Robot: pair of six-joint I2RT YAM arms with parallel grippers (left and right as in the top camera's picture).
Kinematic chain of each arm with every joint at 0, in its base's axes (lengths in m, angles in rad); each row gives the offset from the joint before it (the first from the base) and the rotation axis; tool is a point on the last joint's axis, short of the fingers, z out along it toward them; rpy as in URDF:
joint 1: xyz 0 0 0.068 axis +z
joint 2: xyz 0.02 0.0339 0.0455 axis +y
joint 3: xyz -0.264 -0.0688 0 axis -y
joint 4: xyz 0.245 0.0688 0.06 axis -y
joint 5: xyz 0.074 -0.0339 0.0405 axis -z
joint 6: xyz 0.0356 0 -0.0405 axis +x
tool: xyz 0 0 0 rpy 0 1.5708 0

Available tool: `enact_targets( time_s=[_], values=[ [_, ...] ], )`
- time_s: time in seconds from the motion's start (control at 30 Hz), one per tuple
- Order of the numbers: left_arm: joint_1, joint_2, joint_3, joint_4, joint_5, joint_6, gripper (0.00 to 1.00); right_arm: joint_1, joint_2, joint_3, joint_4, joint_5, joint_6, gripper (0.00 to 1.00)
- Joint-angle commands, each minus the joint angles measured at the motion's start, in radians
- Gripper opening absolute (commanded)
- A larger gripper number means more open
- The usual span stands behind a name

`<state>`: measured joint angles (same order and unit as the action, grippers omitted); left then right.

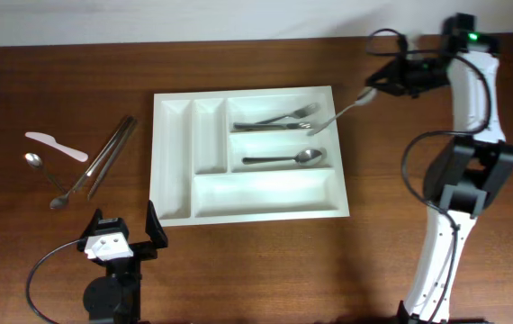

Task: Pack container
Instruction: 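Carry the spoon left into the middle compartment and open the right gripper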

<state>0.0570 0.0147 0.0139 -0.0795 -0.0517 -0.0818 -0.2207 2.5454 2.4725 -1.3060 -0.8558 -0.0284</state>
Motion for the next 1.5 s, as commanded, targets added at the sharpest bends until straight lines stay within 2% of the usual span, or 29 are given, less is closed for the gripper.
enact_targets(
  time_s=[0.0,0.17,0.5,0.77,1.1,1.47],
  values=[
    [-0.004,-0.009,-0.005,-0.002,0.011,0.016,0.99,0.072,-0.086,0.021,-0.029,0.126,-0.002,0.04],
    [-0.004,-0.009,-0.005,-0.002,0.011,0.016,0.99,0.151,-0.086,0.021,-0.060,0.319,0.077,0.04],
    [-0.004,-0.009,-0.005,-0.002,0.011,0.016,0.99,0.282,-0.088,0.021,-0.103,0.557,0.204,0.04],
    [-0.004,-0.009,-0.005,-0.002,0.011,0.016,0.99,0.372,-0.089,0.021,-0.110,0.650,0.293,0.04],
    [-0.004,-0.009,-0.005,-0.002,0.011,0.016,0.99,0.471,-0.105,0.021,-0.166,0.794,0.491,0.04],
    [-0.004,-0.009,-0.005,-0.002,0.011,0.016,0.99,0.576,-0.105,0.020,-0.254,0.898,0.560,0.04]
  ],
)
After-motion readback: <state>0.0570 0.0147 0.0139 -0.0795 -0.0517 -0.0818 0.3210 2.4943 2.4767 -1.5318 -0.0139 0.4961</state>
